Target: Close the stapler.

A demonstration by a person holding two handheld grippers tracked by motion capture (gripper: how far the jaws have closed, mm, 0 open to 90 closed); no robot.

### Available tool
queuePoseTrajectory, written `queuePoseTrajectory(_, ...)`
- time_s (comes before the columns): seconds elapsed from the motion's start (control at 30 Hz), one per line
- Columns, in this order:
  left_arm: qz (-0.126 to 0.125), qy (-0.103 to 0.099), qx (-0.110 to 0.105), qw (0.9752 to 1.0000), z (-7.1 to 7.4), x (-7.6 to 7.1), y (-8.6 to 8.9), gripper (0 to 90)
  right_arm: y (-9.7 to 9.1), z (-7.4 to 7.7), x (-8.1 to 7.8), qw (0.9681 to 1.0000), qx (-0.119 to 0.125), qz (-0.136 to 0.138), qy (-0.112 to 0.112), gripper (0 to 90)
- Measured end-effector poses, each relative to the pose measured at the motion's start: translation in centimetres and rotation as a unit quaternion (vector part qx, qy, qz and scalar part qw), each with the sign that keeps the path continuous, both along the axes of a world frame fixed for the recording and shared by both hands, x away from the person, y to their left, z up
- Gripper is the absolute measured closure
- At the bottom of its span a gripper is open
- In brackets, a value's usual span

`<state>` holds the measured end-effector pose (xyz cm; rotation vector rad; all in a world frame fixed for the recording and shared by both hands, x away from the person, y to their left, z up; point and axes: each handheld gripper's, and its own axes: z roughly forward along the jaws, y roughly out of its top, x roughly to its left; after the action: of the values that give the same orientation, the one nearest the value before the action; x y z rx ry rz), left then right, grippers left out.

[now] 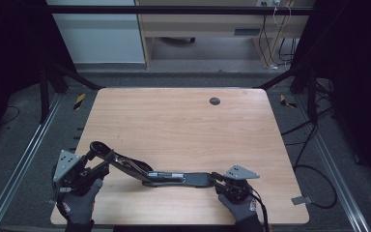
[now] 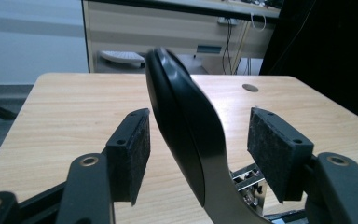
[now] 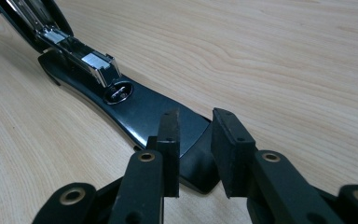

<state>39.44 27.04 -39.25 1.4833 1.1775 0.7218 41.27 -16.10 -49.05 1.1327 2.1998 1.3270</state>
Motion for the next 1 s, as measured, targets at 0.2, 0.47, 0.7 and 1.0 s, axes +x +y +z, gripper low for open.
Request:
queuePoseTrajectory(0.2,0.002,0.007,0.005,1.0,-0.8,0.5,-0.4,39.6,0.2,-0.2,-0.2,1.0,-0.003,0.006,0.005,86.0)
queuePoseTrajectory(0.47,0.007,0.013,0.006,0.9999,-1.1,0.7,-0.3,47.3,0.6,-0.7,-0.1,0.9996,-0.005,0.018,0.023,90.0)
queuePoseTrajectory(0.7,0.01,0.008,0.006,0.9999,-1.1,0.6,-0.4,56.9,0.9,-1.1,0.2,0.9993,-0.004,0.02,0.032,90.0)
queuePoseTrajectory(1.0,0.011,0.009,-0.004,0.9999,-1.1,0.5,-0.6,58.6,1.1,-1.3,0.3,0.9992,-0.005,0.018,0.036,90.0)
